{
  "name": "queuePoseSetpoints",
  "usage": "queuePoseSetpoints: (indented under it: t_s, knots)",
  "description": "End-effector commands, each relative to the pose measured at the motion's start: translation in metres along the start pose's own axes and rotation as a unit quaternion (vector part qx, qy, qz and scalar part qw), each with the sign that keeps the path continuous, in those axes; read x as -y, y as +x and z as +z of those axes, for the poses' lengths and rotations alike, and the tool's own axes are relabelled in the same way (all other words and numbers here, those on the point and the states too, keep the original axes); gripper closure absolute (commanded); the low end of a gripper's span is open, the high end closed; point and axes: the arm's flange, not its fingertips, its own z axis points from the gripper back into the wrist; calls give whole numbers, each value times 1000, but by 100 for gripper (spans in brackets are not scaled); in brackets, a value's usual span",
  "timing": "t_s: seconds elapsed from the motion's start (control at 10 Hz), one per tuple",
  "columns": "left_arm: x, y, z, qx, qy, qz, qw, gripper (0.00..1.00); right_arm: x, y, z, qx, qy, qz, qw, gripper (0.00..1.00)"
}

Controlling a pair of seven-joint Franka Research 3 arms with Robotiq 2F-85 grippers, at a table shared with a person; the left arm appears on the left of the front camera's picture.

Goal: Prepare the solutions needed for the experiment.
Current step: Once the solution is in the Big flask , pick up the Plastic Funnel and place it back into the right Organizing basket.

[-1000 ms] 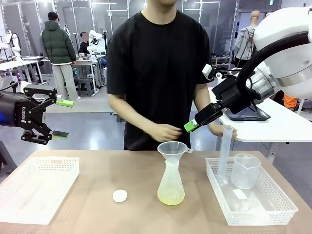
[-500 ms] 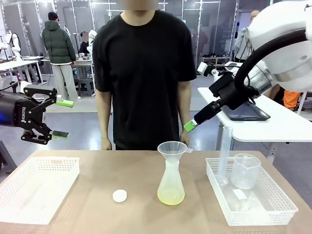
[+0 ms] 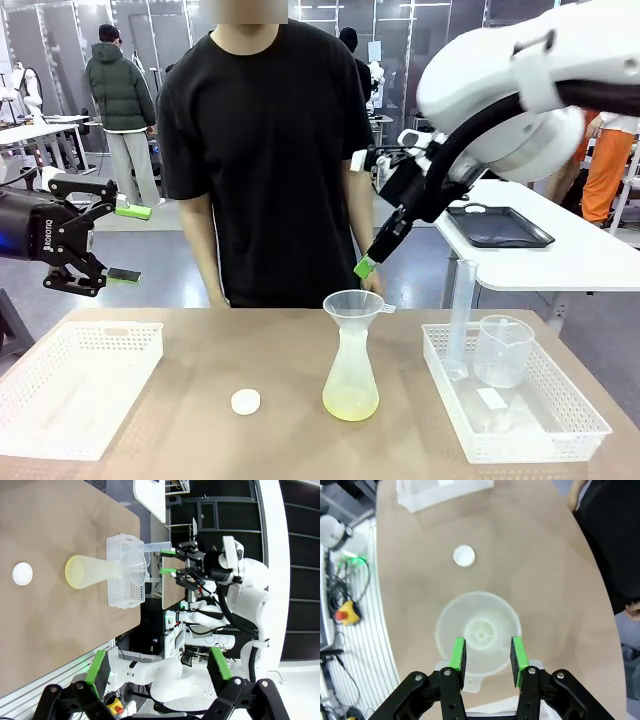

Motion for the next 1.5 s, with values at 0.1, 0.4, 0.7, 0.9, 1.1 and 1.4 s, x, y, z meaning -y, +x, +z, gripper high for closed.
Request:
queuePoseSetpoints:
  t_s: [0.1, 0.4, 0.7, 0.9, 1.1, 1.4]
  knots:
    - [2, -1, -3, 0, -14, 6, 1000, 0, 17, 19, -9, -74, -6, -2, 997, 53]
    - [2, -1, -3, 0, -14, 6, 1000, 0, 20, 21, -18, -104, 16, -5, 994, 53]
    - [2, -1, -3, 0, -14, 6, 1000, 0, 25, 21, -24, -113, 18, -6, 993, 53]
    - [2, -1, -3, 0, -14, 6, 1000, 0, 27, 20, -32, -126, 10, -3, 992, 53]
    - [2, -1, -3, 0, -14, 6, 1000, 0, 30, 20, -39, -133, 12, -5, 991, 53]
    - [2, -1, -3, 0, -14, 6, 1000, 0, 32, 18, -41, -141, 17, -14, 990, 53]
